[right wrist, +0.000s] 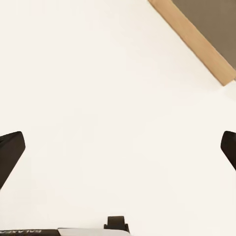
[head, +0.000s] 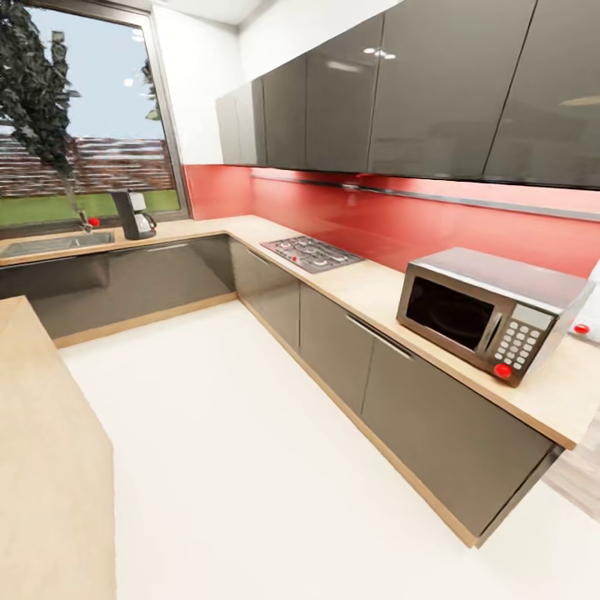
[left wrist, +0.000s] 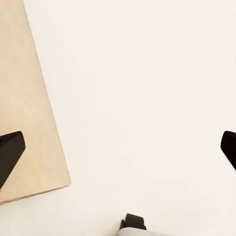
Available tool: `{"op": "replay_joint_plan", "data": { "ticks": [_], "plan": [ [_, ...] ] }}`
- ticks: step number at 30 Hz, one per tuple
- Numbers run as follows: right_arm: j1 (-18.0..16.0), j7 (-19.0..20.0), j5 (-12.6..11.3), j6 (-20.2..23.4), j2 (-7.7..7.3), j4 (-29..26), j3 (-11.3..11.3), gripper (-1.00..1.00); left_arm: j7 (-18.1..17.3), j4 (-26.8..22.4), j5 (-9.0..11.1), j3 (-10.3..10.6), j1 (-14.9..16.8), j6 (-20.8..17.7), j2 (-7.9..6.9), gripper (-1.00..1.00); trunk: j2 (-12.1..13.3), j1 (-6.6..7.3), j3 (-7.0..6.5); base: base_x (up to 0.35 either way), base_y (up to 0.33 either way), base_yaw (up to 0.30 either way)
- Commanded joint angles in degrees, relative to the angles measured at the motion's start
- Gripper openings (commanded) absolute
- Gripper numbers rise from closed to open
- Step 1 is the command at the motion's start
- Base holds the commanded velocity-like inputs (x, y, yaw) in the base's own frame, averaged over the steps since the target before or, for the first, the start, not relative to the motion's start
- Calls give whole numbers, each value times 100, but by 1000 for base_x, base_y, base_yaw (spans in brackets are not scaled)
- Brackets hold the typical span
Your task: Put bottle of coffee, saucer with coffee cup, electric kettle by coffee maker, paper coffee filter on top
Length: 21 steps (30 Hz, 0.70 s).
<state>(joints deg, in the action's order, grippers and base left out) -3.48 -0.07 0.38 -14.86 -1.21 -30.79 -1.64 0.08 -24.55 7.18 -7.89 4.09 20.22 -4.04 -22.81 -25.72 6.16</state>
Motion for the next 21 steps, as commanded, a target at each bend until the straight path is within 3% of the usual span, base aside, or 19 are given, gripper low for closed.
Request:
{"op": "replay_joint_plan", "data": {
  "ticks": [1,12,21],
  "plan": [
    [-4,3,5,-17,0,3,-6,100,1,3,46,12,4,17,-1,100,-11,-7,12,338,-25,28],
    [-4,16,32,-17,-10,0,-3,100,0,3,58,0,4,17,-11,100,-11,-7,12,339,-31,4],
    [-4,1,32,-17,-4,2,-2,100,-67,3,60,6,-7,29,-24,100,-11,-7,12,318,163,60]
  ]
}}
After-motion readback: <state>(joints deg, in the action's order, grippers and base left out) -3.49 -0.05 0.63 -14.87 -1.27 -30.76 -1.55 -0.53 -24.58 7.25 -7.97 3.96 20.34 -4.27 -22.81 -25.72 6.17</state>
